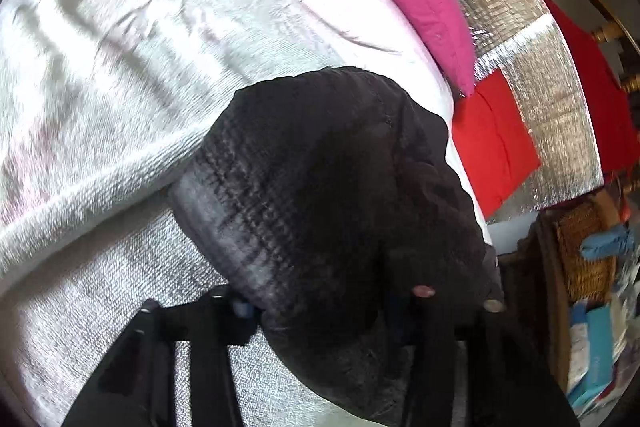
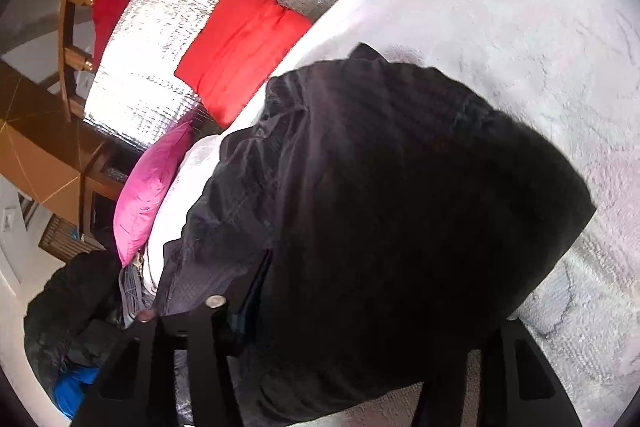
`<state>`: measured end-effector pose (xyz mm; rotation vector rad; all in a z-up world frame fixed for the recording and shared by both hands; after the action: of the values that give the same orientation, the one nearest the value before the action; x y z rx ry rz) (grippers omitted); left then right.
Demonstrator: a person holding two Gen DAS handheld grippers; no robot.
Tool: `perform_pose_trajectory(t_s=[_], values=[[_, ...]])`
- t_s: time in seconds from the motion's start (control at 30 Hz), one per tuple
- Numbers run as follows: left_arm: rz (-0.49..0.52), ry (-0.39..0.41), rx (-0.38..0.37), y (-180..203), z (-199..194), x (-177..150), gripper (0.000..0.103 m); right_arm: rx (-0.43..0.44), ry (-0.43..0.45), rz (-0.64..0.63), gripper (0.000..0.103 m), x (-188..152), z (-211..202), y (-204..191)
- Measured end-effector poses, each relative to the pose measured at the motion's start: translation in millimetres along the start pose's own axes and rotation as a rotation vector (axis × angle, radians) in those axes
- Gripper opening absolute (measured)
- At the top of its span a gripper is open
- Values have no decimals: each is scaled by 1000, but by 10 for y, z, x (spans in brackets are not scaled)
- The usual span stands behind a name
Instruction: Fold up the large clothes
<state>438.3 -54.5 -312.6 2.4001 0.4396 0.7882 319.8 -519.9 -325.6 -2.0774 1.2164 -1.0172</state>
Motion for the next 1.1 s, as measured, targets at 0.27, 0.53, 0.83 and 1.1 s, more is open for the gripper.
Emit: perform_pose_trajectory(t_s=[0.27,0.53,0.83,1.1], values=[[140,18,6,148,-391,-82,30,-19,24,-123,40,-125,-356,-190],[244,-20,29,-256,-1082,-570,31,32,-87,-101,41,-716,-1067,261],[359,-200,77,-504,-1645,-959,59,-26,-323,-29,65,-1038,-1597,565],[673,73,196,417,-1696,-450,85,-8,-151,-361,64,-500,-1813,-320]])
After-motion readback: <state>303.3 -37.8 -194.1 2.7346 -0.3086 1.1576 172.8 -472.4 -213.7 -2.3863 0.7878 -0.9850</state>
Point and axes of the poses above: each gripper's, at about its wrist camera, not at the fingertips, and z roughly the way its jaws point, y to its right, x to its top, the point moved 2 cm from there along z, roughly the way its jaws point, and after that the axes turned 7 degrees about z, right-handed, at the moved point
